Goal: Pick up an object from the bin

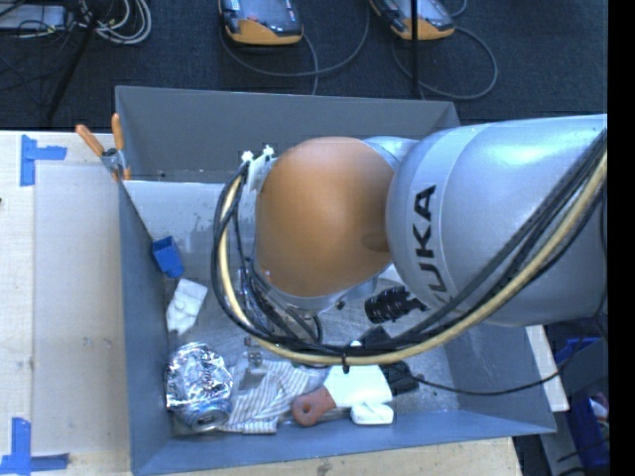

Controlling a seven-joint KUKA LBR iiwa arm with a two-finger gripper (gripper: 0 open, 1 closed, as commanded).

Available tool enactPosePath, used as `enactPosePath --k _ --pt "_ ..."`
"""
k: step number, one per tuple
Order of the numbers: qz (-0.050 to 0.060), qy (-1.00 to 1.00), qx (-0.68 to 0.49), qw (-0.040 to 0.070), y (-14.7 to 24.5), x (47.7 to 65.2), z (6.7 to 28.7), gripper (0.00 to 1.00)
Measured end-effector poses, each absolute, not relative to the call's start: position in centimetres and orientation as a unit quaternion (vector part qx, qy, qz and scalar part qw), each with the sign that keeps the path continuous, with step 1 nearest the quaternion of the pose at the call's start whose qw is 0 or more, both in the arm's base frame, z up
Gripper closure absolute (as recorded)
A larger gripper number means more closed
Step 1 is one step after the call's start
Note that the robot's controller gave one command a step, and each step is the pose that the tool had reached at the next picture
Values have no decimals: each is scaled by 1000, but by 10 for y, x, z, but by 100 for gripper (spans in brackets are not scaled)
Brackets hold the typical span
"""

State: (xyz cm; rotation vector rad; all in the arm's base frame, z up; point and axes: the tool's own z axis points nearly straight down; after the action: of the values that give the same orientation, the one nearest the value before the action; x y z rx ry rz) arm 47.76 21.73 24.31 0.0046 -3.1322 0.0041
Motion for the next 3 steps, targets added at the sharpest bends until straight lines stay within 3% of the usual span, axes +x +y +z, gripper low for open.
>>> enactPosePath --k 1,2,3 --pt "0 -1000 -1 1 216 480 247 0" --pt "-1 -1000 1 -2 175 484 193 0" --pt "1 -1000 -13 0 170 478 144 0"
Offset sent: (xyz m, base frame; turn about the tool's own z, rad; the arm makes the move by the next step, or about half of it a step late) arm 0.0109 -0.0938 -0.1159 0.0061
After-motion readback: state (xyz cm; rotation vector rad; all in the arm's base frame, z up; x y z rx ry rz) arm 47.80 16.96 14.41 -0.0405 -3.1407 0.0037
